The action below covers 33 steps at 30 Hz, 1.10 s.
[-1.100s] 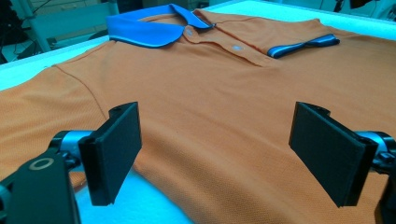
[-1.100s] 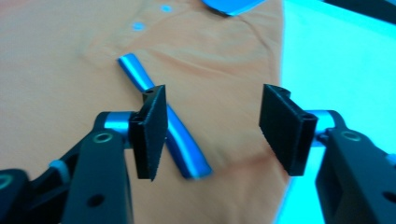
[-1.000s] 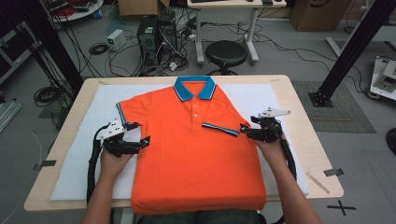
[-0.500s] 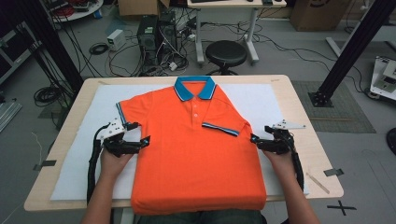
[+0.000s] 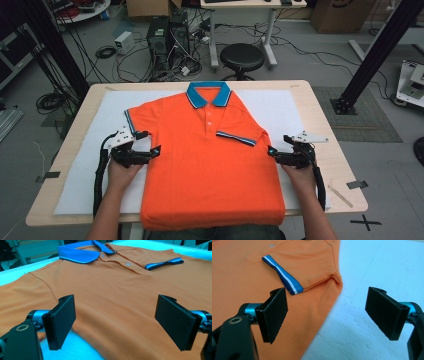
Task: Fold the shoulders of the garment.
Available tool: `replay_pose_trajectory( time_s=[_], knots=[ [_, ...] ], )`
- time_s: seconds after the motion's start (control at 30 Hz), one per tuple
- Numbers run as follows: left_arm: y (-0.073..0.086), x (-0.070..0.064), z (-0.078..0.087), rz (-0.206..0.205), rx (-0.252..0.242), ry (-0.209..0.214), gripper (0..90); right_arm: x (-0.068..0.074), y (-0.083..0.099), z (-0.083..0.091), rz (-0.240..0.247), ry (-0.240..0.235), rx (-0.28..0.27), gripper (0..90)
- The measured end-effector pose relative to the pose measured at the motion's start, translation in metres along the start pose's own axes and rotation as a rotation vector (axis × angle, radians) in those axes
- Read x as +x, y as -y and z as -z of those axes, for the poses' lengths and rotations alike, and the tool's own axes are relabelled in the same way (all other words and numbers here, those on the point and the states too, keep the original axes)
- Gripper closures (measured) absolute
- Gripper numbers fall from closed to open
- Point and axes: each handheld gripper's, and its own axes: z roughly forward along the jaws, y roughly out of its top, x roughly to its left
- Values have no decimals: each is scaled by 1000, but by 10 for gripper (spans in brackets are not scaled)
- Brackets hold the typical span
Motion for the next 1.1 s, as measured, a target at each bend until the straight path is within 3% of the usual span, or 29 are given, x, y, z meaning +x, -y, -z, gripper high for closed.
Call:
replay_pose_trajectory(
  time_s=[0.13, 0.33, 0.37, 0.47, 0.5, 0.67, 0.7, 0.77, 0.87, 1.03, 1.1],
  knots=[
    [-1, 0, 1, 11, 9, -16, 171, 1, 0, 0, 11, 3, 3, 187],
    [-14, 15, 12, 52, -6, -75, 171, 1, 0, -1, 8, -2, 6, 187],
    [-20, 25, 15, 80, -2, -106, 171, 0, 0, -1, 6, -2, 9, 187],
    [-26, 35, 16, 92, -4, -131, 171, 0, 0, -1, 1, -5, 9, 187],
    [-32, 46, 16, 108, 19, -155, 171, -1, 0, -1, -6, -5, 9, 187],
    [-41, 63, 13, 135, 27, -190, 171, 0, -1, -1, 1, -4, 11, 187],
    [-45, 71, 12, 157, 41, -196, 171, 0, -1, -1, 0, -3, 11, 187],
    [-48, 75, 9, 154, 57, -208, 171, 0, -1, -1, -5, -4, 13, 187],
    [-45, 82, 4, 183, 42, -220, 172, -1, -1, -1, -9, -4, 16, 187],
    [-40, 98, -14, 221, 134, -242, 172, 0, -1, -2, -4, -2, 22, 187],
    [-40, 102, -18, 226, 146, -243, 171, 0, -1, -2, 1, 3, 23, 188]
  ],
)
